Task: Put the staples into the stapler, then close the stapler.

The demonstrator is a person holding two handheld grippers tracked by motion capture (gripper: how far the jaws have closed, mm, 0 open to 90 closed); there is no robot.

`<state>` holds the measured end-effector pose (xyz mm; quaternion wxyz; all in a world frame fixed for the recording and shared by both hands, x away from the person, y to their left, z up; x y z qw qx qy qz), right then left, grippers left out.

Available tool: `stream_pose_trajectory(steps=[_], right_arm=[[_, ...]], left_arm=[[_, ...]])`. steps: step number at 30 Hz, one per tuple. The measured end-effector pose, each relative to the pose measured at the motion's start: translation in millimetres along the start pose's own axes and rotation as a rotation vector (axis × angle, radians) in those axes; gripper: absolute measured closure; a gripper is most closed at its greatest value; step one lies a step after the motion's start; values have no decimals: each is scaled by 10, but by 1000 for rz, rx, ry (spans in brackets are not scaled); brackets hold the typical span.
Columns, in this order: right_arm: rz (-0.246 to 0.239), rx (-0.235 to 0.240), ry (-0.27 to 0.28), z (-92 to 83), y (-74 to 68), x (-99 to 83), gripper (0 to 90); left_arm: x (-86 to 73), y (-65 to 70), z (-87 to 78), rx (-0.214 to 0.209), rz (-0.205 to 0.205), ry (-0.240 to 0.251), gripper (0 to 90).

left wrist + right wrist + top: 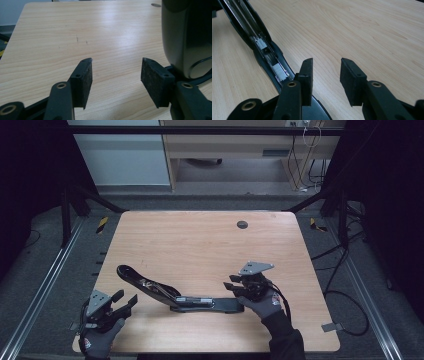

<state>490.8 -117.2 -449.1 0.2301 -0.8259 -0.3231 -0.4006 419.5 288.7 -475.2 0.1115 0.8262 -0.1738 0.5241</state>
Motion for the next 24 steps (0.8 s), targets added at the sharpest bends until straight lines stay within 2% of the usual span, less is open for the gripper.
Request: stream_pose_trajectory(steps=[5,9,12,15,19,24], right_arm=[[53,-36,19,-69,44,-136,569],[104,-33,32,-121,63,-251,501],[124,-39,39,-151,75,-326,487],[119,-72,69,-189,76,-411,484],[119,-121,79,-235,84,-526,493],[123,-150,93,-277,84,-649,528]], left_arm=[[58,-7,-66,-12,-15,27,413],[97,26,-99,-23,-7,39,404],[125,46,-120,-29,-3,48,399],[147,68,-137,-33,-2,56,392],[186,106,-172,-41,1,70,382],[253,150,-227,-56,-8,96,372]])
Point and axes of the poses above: each handheld gripper's, and its own axes: z roughly forward along the jaws, x roughly out of its top, y roughly to its right, the point moved 3 cm from there along z, roughly forward along the jaws, and after that the axes turned 5 degrees about z, right-handed, at the moved point
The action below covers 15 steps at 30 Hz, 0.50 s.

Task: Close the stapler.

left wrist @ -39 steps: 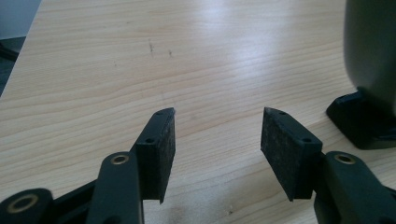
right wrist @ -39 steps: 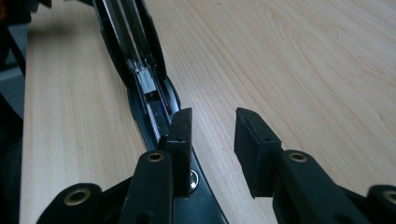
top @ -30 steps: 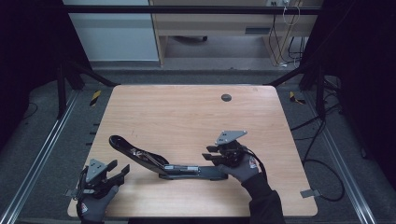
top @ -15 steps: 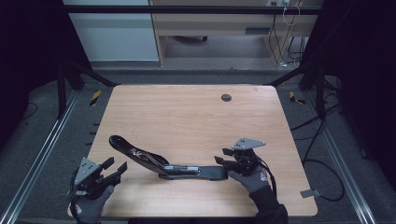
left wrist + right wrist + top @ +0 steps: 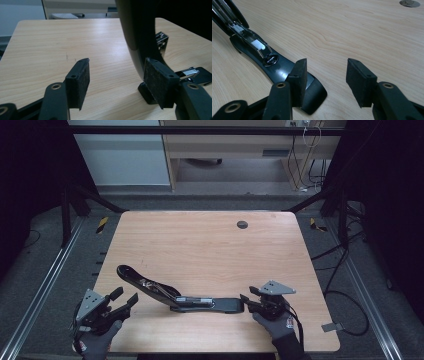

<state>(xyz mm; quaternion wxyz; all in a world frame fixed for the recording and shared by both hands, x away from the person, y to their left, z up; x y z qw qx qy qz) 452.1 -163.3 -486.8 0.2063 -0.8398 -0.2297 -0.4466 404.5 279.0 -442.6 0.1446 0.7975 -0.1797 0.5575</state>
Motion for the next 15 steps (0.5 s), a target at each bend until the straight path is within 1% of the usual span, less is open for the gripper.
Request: stream_pose_trajectory(steps=[2,4,5,6,7,9,15], right_arm=[[4,-8,0,-10,2,-35,544],[10,-11,0,-14,-2,-65,570],[6,-10,-1,-13,-1,-78,574],[7,-9,-8,-10,-7,-91,582],[-3,-16,-10,-4,-7,-104,591],[-5,-12,-15,-4,-23,-123,599],[-12,-1,-27,0,-47,-145,633]], left_arm=[[20,22,-3,-10,-3,5,368],[41,44,-9,-9,4,10,366],[51,51,-9,-10,8,10,364],[62,61,-14,-10,2,15,363],[70,70,-20,-11,5,18,361],[89,88,-30,-10,1,25,358],[176,127,-34,-10,10,41,342]])
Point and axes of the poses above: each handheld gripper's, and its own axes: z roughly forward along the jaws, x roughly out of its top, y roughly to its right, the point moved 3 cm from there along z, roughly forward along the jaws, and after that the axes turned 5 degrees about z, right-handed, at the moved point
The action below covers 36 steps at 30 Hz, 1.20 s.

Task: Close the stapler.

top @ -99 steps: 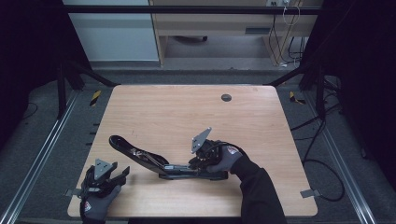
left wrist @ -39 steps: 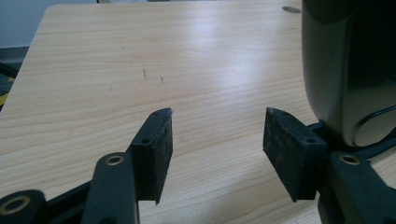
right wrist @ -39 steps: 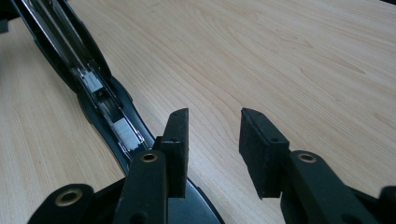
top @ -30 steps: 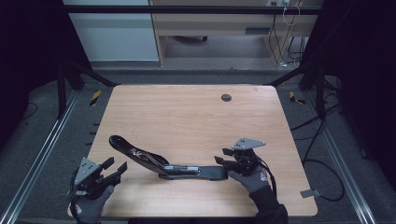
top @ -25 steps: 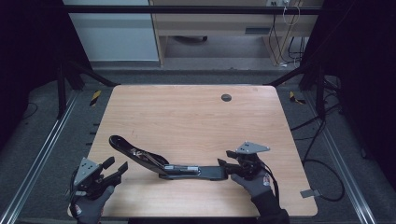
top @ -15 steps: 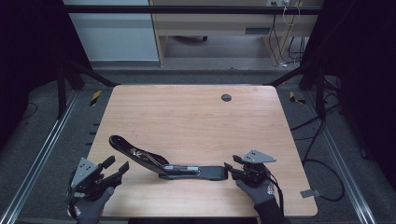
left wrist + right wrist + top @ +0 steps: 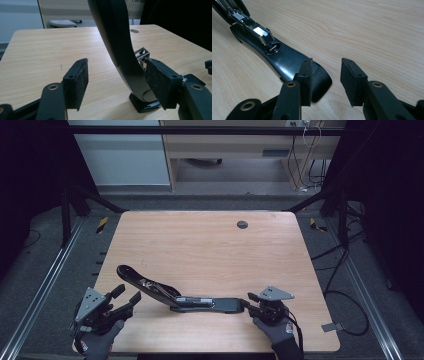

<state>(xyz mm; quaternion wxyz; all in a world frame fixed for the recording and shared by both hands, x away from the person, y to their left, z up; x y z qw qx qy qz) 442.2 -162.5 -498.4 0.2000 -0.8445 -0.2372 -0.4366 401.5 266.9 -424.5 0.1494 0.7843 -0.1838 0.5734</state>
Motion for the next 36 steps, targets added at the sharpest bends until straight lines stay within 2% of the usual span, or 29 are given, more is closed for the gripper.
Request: stream_pose_trajectory(steps=[4,14,21,23,26,34,36], right_arm=[[-2,6,-6,9,-31,-13,656],[-22,34,-25,40,-121,-40,785],[-25,41,-35,58,-154,-67,897],[-35,43,-42,77,-156,-78,900],[-27,52,-51,103,-158,-88,900],[-21,65,-65,166,-188,-108,900],[-21,64,-65,171,-189,-109,900]], left_arm=[[44,2,3,3,5,8,336],[180,-59,61,31,-1,30,336],[249,-75,142,31,-15,43,360],[263,-71,169,30,-11,44,379],[274,-60,190,41,-3,50,414],[266,-59,216,41,-22,52,545],[263,-58,219,48,-23,51,551]])
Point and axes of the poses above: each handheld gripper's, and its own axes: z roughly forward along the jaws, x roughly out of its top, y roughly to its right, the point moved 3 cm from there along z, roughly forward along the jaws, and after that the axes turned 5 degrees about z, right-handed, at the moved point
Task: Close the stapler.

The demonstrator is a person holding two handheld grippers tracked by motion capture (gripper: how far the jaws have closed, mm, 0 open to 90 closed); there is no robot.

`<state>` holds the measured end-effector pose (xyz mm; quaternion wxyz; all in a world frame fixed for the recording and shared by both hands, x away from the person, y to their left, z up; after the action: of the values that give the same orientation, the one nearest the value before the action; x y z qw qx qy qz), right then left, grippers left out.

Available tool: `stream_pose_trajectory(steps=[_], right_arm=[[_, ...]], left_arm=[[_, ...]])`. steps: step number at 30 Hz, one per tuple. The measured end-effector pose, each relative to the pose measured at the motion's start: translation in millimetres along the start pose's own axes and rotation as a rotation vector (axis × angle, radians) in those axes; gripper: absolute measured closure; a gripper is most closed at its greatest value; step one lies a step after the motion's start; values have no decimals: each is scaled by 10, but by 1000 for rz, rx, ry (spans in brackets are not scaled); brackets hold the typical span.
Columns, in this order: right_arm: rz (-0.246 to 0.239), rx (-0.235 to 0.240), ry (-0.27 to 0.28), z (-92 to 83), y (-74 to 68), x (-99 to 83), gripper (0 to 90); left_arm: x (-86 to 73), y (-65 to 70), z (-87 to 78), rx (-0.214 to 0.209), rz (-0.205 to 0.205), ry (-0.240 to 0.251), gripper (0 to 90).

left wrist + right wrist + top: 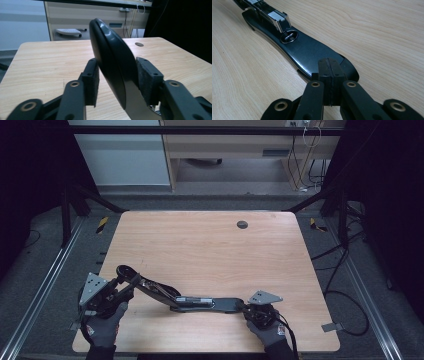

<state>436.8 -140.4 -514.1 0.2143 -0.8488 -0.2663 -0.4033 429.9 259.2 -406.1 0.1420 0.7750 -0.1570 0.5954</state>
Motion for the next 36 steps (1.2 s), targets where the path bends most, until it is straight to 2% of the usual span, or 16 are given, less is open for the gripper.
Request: stream_pose_trajectory(steps=[3,13,21,36], right_arm=[[14,4,-6,20,7,-13,900],[18,15,2,53,-4,-18,900],[38,17,6,61,-2,-19,900],[45,16,7,62,4,-18,900]], left_arm=[[0,2,-1,-5,-17,4,563],[10,15,0,-10,-38,10,576],[44,66,7,-15,-38,19,586],[126,206,48,-27,-26,43,601]])
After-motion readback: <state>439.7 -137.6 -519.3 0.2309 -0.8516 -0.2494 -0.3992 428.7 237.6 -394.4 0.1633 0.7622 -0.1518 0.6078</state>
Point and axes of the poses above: each handheld gripper's, and its own axes: z roughly forward along the jaws, x roughly out of its top, y roughly to its right, the point moved 3 cm from there along z, roughly forward along the jaws, and after that the axes turned 5 degrees about z, right-handed, at the moved point
